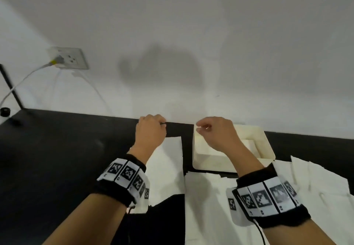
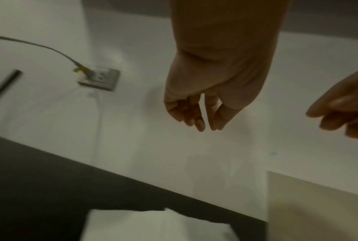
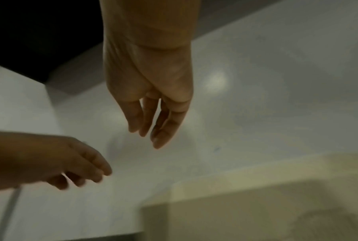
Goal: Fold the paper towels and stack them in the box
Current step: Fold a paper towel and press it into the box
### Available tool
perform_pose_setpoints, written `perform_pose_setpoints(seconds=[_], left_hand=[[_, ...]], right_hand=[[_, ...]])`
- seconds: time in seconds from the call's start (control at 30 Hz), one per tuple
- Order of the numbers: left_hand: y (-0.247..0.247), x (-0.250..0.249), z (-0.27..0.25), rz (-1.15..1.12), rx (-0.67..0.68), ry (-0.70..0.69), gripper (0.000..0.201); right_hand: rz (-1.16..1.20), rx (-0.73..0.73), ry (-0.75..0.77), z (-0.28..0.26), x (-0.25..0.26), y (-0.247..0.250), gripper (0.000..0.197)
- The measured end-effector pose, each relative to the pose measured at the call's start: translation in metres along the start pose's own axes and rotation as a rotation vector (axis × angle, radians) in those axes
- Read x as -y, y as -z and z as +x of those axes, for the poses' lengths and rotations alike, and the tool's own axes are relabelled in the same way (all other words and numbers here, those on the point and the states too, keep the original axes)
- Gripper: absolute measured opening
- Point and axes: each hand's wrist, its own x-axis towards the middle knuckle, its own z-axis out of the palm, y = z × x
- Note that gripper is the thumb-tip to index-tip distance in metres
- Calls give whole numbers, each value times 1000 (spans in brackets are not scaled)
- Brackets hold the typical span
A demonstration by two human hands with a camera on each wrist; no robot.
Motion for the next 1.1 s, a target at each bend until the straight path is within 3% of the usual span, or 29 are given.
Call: perform_pose_setpoints(seconds=[0.1,0.17,0.23,0.27,0.37,0.63,0.67,0.73,0.8,1.0,1.1], left_hand=[[8,40,-10,-133,91,275,31],[7,61,-25,-267,125,459,27],[2,76,-38,-397,127,621,6],[-4,82,-41,-420,140,673,14],[-22,95,-46,-523,193,750,26],[-37,83,-42,-768,175,876,11],[-35,79,-41,-774,176,895,11],[-36,73,-39,-746,190,919,39],[-38,68,-38,-715,204,915,55],[-50,61,-32,-624,252,904,54],[-51,53,-31,-584,278,891,53]], right_hand=[[163,162,-7,-10,28,-37,33],[111,310,-72,-10,36,-71,43],[19,401,-164,-5,35,-100,47],[-25,412,-205,-2,33,-112,47],[-139,426,-301,7,24,-137,50],[-270,394,-259,24,12,-156,55],[-264,390,-234,24,11,-157,57],[-231,387,-178,23,11,-159,60],[-156,408,-153,23,11,-160,63],[-185,490,-41,22,12,-159,53],[-99,498,-68,20,10,-159,50]])
